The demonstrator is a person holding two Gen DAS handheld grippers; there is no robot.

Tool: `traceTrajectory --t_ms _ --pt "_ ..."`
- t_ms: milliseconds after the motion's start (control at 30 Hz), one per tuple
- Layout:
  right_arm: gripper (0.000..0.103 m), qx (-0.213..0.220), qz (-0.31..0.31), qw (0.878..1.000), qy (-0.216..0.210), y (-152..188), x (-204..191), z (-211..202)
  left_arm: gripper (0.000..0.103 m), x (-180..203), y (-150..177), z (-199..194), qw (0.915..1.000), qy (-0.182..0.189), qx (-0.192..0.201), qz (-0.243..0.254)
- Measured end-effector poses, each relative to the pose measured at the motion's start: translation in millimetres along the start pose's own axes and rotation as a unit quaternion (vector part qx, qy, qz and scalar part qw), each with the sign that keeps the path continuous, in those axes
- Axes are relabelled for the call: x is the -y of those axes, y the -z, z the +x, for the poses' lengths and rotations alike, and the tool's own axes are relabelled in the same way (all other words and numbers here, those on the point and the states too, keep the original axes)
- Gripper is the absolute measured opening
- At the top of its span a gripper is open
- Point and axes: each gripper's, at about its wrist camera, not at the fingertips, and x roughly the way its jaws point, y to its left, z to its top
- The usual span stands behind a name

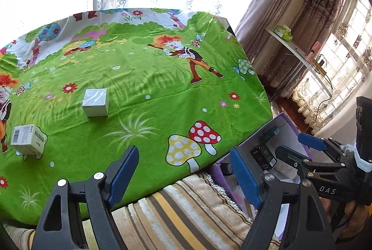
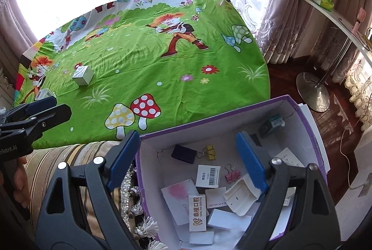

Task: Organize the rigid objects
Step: 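Move both open tools back over the remaining items on the bed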

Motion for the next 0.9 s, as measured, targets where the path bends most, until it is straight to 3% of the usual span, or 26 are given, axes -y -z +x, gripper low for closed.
traceTrajectory --t_ms 200,900 --pt "0.087 0.003 -0.016 0.999 -0.028 -9.4 -29.1 0.3 0.081 -27.3 2.0 -7.9 0.9997 -0.018 0.004 -0.013" --pt "0.087 0.005 -0.064 0.996 -0.054 -41.5 -120.9 22.7 0.081 -116.8 6.2 -27.3 0.9956 -0.069 0.013 -0.062"
